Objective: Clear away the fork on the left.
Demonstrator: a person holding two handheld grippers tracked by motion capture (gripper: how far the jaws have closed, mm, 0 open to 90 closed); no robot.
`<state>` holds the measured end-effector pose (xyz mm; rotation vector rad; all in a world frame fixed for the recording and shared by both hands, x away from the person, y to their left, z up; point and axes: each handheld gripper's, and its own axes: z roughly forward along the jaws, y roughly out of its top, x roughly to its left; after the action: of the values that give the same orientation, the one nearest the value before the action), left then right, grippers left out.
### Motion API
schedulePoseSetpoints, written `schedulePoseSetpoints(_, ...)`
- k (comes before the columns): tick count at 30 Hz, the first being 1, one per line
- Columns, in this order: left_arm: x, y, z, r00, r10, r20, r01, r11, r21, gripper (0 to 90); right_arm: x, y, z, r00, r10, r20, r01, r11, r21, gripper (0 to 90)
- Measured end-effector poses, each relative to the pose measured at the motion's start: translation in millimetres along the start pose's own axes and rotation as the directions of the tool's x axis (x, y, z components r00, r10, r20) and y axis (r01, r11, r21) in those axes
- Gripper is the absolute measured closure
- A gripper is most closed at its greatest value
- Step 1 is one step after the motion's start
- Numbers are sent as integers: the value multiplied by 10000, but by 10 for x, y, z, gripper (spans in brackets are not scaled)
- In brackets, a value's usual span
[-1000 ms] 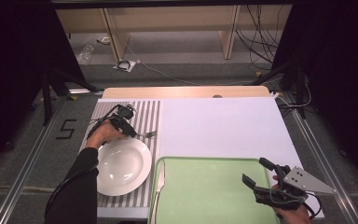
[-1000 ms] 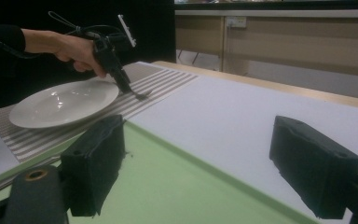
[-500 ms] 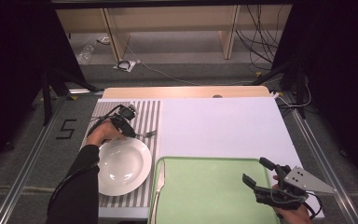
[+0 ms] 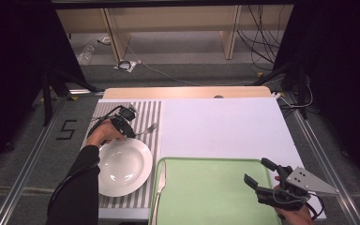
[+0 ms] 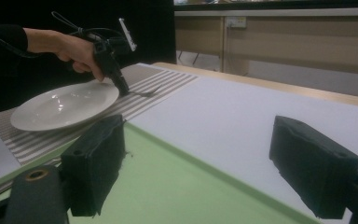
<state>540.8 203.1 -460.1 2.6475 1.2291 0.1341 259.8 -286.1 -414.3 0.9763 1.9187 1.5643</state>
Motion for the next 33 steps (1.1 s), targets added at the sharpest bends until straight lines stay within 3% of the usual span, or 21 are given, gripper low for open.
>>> schedulePoseSetpoints(3, 8, -18, -4, 10000, 80, -57, -80, 10000, -23, 808, -4, -1, 1, 10000, 68, -35, -68, 10000, -9, 192)
schedulePoseSetpoints(7, 22, -38, -8, 10000, -8, -43, 7, 9999, -101, 828, -6, -1, 3, 9999, 87, -50, -87, 10000, -34, 192)
schedulePoseSetpoints(12, 50, -62, -28, 9989, 67, -470, -73, 9999, -134, 831, -8, -1, 1, 10000, 87, -38, -87, 10000, -35, 193)
schedulePoseSetpoints(15, 66, -78, -66, 9973, -16, -731, -16, 9990, -439, 831, -9, 0, 0, 9999, 110, -32, -110, 9999, -45, 193)
schedulePoseSetpoints(23, 119, -93, -280, 9881, -151, -1532, -2, 9951, -993, 831, -6, 0, 0, 10000, 90, -21, -90, 10000, -37, 193)
schedulePoseSetpoints(33, 99, -159, -596, 9776, -149, -2101, -177, 9881, -1528, 831, -1, -2, 6, 10000, 26, 38, -26, 10000, -16, 193)
